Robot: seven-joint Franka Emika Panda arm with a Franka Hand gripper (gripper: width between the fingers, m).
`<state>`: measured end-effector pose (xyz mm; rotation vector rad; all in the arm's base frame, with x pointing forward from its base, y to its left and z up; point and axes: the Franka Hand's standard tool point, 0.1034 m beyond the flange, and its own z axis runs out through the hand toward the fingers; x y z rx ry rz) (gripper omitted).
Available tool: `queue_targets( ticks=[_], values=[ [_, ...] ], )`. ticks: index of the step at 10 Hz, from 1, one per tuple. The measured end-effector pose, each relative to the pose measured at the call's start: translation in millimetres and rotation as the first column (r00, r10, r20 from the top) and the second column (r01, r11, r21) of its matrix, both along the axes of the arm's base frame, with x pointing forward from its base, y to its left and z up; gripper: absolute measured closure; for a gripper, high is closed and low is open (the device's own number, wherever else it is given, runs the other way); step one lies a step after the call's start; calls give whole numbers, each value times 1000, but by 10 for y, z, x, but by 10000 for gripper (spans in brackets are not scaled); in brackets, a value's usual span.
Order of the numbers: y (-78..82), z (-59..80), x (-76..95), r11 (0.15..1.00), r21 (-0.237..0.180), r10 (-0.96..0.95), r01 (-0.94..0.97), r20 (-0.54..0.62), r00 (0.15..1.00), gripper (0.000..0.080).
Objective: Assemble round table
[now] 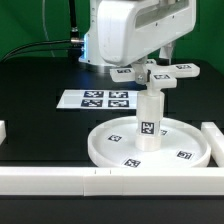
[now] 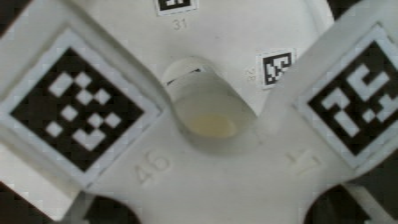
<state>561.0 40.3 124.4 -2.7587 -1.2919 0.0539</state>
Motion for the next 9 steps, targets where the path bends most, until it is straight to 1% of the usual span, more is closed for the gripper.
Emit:
queue_targets(
  ticks=[4, 9],
  values=[
    [-20, -27, -23, 1000, 0, -2, 2, -6, 1000, 353],
    [-44, -159, -66, 1000, -1, -6, 6, -29, 1000, 353]
  ],
)
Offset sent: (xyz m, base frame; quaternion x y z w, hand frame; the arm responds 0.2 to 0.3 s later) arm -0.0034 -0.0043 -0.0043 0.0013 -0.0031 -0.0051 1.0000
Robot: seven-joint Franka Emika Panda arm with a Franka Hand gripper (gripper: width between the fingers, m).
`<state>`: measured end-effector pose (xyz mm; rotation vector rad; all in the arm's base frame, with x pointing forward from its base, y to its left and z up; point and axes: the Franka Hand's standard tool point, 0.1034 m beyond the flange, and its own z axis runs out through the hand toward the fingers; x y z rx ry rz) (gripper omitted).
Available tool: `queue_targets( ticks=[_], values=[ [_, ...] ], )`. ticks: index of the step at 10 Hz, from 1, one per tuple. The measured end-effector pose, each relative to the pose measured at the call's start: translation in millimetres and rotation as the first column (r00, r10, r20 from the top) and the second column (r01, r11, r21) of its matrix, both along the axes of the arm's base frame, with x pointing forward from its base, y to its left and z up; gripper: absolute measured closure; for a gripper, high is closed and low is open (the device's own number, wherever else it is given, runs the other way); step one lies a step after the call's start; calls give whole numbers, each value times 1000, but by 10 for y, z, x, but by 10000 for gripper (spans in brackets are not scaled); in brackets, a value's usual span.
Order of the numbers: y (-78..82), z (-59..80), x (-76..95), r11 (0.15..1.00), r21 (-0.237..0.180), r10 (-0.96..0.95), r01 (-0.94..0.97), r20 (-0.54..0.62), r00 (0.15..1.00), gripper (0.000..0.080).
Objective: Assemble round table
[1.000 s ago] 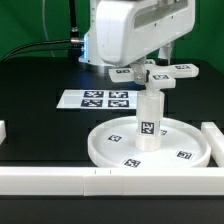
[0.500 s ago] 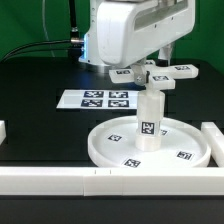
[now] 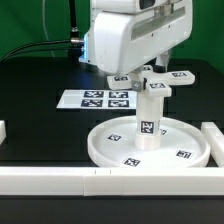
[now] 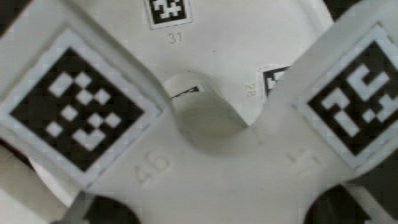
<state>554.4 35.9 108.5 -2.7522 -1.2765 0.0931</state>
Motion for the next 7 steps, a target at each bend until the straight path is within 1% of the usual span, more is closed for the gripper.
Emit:
queue_targets(
  ticks=[2, 7],
  values=[
    [-2, -53, -7, 1000, 0, 0, 0, -8, 1000, 353],
    [-19, -52, 12, 1000, 0, -1, 1, -2, 1000, 353]
  ],
)
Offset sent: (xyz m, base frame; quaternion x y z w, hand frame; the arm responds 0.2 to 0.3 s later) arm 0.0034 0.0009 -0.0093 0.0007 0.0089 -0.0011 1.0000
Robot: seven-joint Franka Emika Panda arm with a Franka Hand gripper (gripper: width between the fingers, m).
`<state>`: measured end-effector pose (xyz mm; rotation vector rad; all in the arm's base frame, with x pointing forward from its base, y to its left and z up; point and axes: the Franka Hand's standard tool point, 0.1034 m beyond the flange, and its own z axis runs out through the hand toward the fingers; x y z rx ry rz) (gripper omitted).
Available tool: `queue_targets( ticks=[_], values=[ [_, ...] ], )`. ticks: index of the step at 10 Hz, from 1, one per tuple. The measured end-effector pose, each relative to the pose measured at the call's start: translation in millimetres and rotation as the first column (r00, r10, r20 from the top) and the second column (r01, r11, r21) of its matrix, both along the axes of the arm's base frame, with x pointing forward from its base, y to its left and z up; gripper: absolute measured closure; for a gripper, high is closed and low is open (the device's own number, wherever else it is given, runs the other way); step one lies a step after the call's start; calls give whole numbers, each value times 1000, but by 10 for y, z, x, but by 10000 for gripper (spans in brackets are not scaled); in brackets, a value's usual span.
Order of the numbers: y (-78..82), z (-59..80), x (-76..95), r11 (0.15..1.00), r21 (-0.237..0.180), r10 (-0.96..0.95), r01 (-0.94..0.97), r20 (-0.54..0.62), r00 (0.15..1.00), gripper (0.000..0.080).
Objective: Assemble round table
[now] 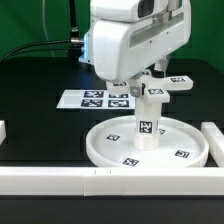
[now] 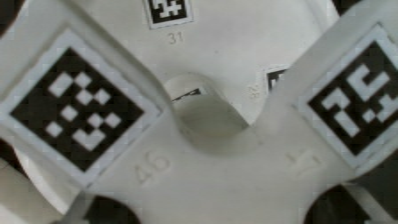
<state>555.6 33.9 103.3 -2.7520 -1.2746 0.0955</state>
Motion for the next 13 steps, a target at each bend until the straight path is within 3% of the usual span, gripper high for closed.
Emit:
queue_targets(
  ticks=[8, 11, 13],
  values=[
    [2, -1, -1, 999, -3, -43, 43, -3, 999, 353],
    [29, -5, 0, 940, -36, -340, 340, -13, 940, 353],
    [40, -10, -3, 844, -59, -535, 533, -18, 845, 353]
  ],
)
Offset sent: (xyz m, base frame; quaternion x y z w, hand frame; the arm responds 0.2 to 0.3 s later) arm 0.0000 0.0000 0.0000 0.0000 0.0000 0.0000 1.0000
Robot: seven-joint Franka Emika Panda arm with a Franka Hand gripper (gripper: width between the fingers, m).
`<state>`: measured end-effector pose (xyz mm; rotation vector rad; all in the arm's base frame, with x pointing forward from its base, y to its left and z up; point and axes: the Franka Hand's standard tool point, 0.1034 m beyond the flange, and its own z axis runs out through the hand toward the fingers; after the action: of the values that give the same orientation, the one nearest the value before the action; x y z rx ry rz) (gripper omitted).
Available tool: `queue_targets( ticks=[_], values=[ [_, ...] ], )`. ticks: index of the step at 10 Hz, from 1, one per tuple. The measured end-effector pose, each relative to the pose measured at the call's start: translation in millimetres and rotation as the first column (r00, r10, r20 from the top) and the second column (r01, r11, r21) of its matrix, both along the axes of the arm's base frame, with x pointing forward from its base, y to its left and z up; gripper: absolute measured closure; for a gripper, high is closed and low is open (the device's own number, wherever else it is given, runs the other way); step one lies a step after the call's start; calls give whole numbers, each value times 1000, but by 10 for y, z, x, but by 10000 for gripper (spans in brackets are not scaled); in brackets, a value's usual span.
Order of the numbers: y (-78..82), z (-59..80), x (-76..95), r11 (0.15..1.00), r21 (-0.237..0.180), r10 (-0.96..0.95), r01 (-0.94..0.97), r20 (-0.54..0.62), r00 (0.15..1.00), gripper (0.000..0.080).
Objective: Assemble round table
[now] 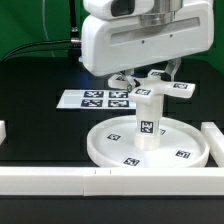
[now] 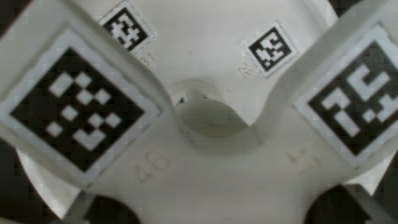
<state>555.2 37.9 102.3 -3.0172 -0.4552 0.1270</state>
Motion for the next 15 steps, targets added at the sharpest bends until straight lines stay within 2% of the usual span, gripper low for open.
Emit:
queue_targets(
  ticks=[2, 5, 9, 12, 15],
  values=[
    [15, -4, 0, 979, -10, -204, 204, -5, 979, 353],
    [22, -2, 21, 890, -24, -455, 455, -11, 890, 353],
    [19, -6, 23, 766, -47, -643, 641, -19, 766, 353],
    [15, -13, 26, 511, -43, -860, 859, -18, 511, 353],
    [17, -16, 81, 234, 3, -972, 972, -23, 234, 353]
  ],
)
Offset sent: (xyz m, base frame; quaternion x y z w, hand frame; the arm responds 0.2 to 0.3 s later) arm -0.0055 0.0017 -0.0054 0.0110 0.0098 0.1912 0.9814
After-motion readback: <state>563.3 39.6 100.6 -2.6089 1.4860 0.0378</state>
